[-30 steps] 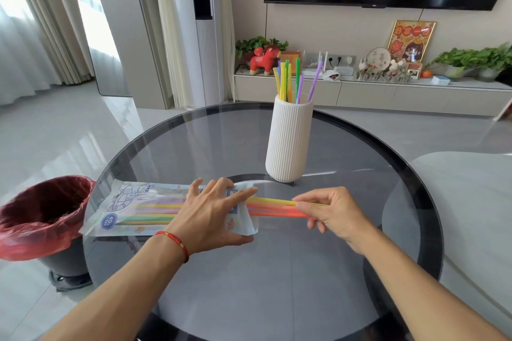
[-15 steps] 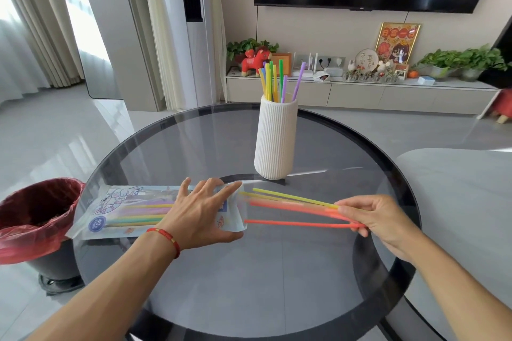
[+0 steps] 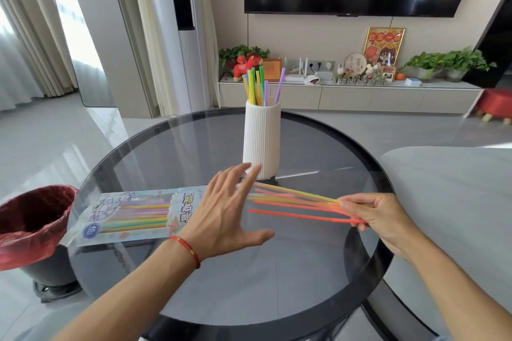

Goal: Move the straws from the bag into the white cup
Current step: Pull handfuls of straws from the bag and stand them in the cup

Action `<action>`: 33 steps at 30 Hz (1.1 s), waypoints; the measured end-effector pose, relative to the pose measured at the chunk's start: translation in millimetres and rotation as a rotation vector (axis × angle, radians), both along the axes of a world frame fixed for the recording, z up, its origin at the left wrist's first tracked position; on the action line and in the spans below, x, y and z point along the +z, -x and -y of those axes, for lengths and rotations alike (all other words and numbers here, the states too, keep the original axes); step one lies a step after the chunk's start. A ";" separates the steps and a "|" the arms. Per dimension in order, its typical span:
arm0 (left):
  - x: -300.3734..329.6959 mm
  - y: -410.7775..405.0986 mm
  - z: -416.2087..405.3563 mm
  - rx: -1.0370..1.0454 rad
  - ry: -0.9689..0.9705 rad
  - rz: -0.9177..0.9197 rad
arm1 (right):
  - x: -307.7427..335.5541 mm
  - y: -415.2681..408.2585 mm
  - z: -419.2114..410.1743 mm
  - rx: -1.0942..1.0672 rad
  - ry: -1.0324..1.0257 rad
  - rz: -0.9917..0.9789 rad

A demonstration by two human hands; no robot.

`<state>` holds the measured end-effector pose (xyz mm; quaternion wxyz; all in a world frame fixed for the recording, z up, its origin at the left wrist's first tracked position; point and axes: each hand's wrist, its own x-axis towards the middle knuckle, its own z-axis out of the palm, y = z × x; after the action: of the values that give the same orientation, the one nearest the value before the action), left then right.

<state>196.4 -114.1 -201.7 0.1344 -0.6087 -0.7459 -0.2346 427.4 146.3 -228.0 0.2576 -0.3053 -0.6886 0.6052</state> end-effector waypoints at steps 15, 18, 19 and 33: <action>-7.8 -58.6 -124.7 0.104 0.349 -0.124 | 21.1 -24.9 4.4 0.031 0.058 -0.092; -5.9 -60.5 -130.0 0.086 0.278 -0.090 | 30.6 -26.1 -1.0 -0.025 0.261 -0.233; -2.9 -60.9 -132.4 0.085 0.247 -0.068 | 33.1 -27.5 -3.4 -0.049 0.329 -0.293; 43.7 -71.8 -162.3 0.140 -0.053 0.091 | 44.6 10.4 27.2 0.031 0.147 -0.436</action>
<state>268.2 48.2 -158.0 0.1324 -0.5399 -0.7857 -0.2715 417.0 119.1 -183.4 0.3682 -0.1747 -0.5752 0.7093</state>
